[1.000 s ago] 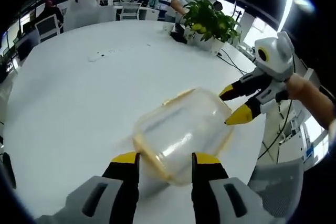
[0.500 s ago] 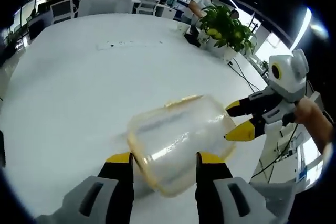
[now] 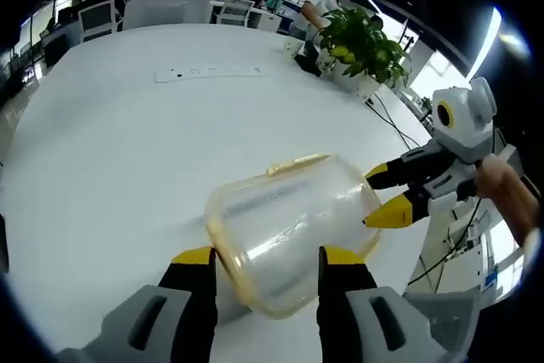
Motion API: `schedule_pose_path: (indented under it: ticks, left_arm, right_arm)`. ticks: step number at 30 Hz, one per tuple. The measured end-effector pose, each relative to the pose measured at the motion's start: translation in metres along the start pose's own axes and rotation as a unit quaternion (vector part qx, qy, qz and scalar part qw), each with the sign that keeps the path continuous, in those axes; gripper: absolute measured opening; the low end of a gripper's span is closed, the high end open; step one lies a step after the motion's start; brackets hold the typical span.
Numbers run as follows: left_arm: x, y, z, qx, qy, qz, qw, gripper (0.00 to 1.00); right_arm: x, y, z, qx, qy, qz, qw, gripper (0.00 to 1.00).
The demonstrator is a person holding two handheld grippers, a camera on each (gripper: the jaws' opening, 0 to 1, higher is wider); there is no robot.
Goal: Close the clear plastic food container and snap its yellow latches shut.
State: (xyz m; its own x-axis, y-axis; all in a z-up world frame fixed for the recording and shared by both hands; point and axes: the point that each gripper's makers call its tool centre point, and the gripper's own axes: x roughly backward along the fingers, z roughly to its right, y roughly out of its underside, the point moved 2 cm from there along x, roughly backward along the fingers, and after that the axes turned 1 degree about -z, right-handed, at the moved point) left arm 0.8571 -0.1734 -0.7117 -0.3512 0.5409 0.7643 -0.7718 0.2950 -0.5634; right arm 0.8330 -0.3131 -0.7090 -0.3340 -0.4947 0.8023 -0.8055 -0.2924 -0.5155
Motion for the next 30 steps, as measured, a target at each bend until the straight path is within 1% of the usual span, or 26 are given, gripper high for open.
schedule_pose_path:
  ticks: [30]
  left_arm:
    - [0.024, 0.029, -0.008, 0.002, 0.006, -0.006, 1.0, 0.4]
  right_arm:
    - [-0.006, 0.011, -0.032, 0.007, -0.009, -0.001, 0.9999, 0.37]
